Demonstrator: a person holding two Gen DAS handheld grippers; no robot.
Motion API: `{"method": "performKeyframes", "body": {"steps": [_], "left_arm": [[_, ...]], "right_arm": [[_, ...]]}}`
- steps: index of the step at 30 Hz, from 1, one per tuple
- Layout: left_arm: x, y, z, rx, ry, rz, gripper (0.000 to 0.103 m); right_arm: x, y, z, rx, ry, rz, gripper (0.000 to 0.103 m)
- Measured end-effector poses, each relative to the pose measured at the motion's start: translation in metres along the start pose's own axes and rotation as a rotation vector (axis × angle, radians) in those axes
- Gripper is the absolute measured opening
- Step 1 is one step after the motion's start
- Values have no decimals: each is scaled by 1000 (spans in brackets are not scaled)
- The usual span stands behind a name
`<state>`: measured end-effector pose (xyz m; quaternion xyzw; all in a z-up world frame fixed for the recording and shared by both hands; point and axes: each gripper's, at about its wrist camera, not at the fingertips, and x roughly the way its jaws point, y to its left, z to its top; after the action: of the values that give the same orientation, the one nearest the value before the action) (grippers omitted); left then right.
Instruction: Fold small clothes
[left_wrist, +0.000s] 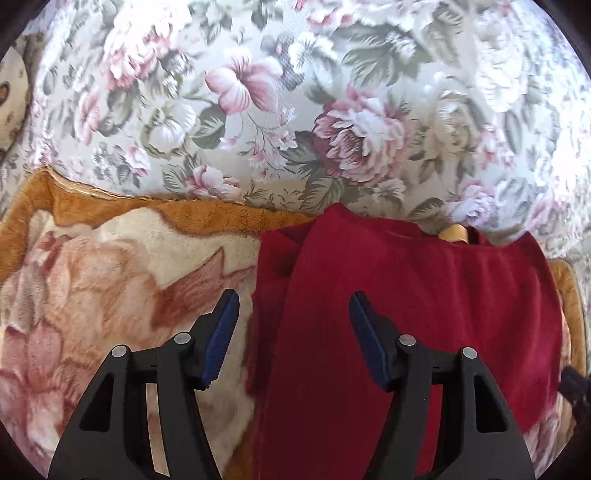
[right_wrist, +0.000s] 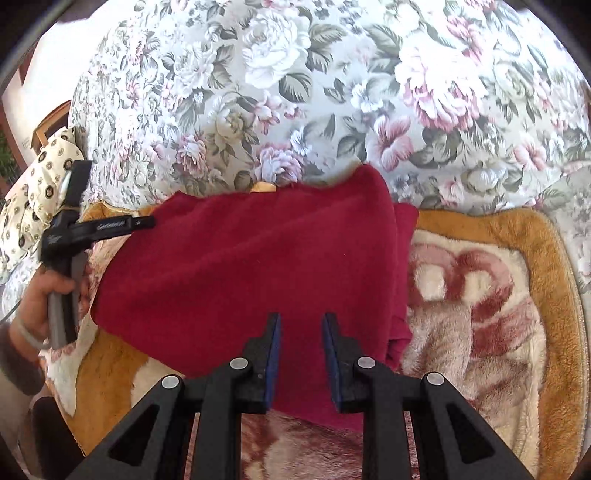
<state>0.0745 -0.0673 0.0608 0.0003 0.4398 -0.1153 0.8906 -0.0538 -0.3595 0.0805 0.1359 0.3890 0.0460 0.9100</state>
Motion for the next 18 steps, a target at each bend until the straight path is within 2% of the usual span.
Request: {"method": "performKeyframes", "body": {"steps": [5,10,13,18], "left_arm": [[-38,2,-29,10,-12,-5,63],[-48,6,-68,-16,7,1,63],[-38,6,-84,-32,22,7,63],[-25,8,-92,-65,2,-11,63]], "right_arm": [[10,11,-6,1,23,3,23],[34,8,-28,-1,124,-45,24],[26,7,-28,4,112,-44,24],[7,8,-9,27,17,-71,25]]}}
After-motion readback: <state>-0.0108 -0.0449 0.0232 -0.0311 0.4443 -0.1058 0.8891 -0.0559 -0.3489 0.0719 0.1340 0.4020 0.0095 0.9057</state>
